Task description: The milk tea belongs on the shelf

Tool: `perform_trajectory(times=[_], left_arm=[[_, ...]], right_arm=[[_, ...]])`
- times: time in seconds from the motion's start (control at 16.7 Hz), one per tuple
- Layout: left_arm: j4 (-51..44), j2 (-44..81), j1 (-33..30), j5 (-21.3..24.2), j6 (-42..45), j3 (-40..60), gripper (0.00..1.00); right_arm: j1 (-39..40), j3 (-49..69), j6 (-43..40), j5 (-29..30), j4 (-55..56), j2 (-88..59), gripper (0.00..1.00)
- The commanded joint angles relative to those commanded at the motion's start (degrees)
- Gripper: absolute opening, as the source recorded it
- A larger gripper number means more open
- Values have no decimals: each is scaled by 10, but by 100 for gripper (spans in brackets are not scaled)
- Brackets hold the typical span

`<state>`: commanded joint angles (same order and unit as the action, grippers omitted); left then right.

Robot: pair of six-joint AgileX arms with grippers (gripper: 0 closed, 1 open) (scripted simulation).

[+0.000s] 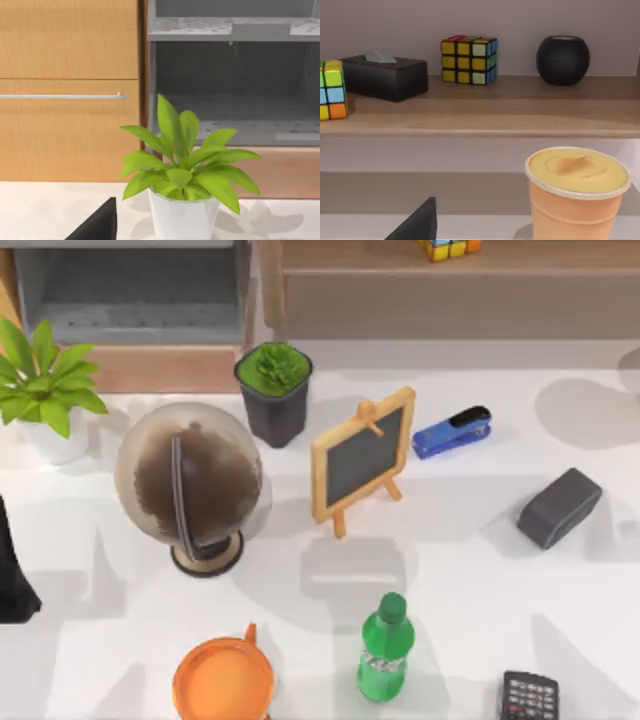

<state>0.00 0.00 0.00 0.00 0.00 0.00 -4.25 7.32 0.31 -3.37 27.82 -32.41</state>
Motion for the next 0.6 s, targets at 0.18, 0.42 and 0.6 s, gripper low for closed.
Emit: perform_trajectory(times=[0.18, 0.42, 0.6], left_arm=[[0, 0, 0, 0, 0, 0, 100], [0, 0, 0, 0, 0, 0, 100], [0, 0, 0, 0, 0, 0, 100]], right_arm=[[-21, 33, -3, -17, 138, -190, 100], [-48, 78, -8, -40, 325, -450, 100], [-67, 111, -10, -56, 454, -620, 100]])
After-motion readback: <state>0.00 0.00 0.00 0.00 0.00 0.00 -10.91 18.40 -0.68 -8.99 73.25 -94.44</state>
